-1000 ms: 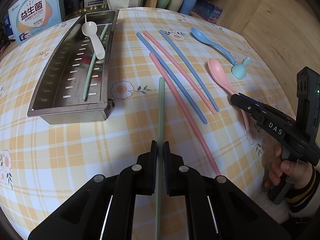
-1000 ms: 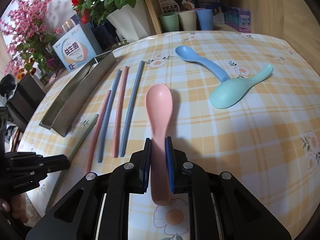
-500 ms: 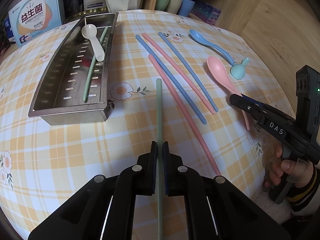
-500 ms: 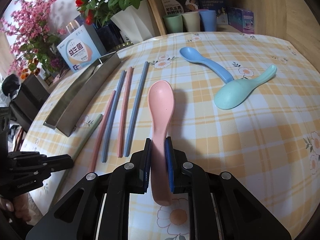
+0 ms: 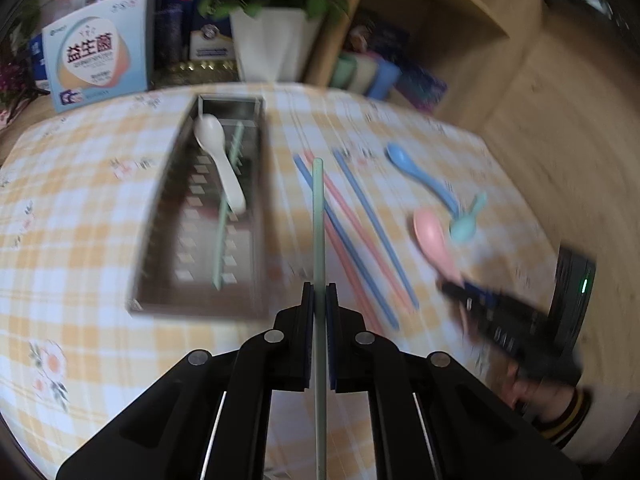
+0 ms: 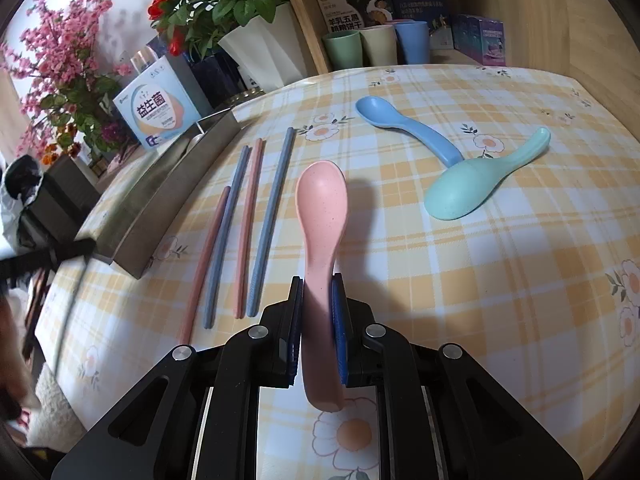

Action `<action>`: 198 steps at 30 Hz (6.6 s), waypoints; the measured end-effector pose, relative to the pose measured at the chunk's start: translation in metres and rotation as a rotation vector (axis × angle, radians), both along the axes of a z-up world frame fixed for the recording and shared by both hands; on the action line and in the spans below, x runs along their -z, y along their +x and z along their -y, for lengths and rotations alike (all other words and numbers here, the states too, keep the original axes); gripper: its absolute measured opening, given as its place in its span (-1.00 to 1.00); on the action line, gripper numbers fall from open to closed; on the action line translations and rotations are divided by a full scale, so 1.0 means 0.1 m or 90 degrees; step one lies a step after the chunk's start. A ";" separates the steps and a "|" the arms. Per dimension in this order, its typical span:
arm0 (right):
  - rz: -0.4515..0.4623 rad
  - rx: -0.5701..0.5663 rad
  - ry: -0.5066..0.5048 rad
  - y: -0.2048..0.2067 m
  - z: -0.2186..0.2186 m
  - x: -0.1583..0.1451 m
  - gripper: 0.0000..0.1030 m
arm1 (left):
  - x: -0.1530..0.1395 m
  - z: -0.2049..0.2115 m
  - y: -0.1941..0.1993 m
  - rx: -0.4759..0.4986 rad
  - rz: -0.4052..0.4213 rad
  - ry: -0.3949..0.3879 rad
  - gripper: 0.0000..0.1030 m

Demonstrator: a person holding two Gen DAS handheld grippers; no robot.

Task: Organize utensils

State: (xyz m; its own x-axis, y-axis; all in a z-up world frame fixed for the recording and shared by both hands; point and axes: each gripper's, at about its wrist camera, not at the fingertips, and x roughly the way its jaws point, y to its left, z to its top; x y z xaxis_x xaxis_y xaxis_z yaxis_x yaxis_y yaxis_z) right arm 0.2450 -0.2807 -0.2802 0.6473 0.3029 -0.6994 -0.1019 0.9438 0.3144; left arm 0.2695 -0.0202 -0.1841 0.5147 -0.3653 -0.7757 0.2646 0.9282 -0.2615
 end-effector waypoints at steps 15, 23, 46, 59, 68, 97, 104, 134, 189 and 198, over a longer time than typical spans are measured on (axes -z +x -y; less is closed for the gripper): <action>-0.021 0.005 0.011 0.05 0.03 0.04 -0.73 | 0.30 -0.22 1.41 -0.072 -0.077 0.039 -0.89; -0.023 0.005 0.011 0.06 0.03 0.05 -0.73 | 0.42 -0.16 1.55 -0.056 -0.083 0.046 -0.87; -0.032 -0.014 0.033 0.20 -0.28 -0.40 -0.73 | -0.17 -0.70 0.44 -0.085 0.050 0.120 0.88; -0.092 -0.099 0.047 0.93 -1.57 -0.70 -0.73 | -0.14 -1.07 0.24 -0.136 0.073 0.093 0.88; -0.170 -0.100 0.027 1.19 -2.09 -0.47 -0.73 | -0.08 -1.29 0.19 -0.167 0.059 0.077 0.88; 0.042 -0.096 0.008 0.86 -1.45 -0.98 0.74 | -0.28 -0.99 0.08 -0.138 0.087 0.070 0.88; 0.080 -0.054 0.000 0.57 -0.80 -0.83 0.74 | -0.20 -0.57 0.03 -0.093 0.057 0.062 0.88; 0.086 0.037 -0.067 0.21 0.33 -0.31 0.74 | 0.60 0.80 0.35 -0.027 -0.127 0.118 -0.56; -0.063 0.141 0.059 0.65 0.98 -0.07 0.41 | 0.73 0.71 0.26 -0.026 -0.083 0.060 -0.88; -0.085 0.142 -0.105 0.89 0.67 -0.04 0.37 | 0.73 0.67 0.26 -0.021 -0.082 0.040 -0.88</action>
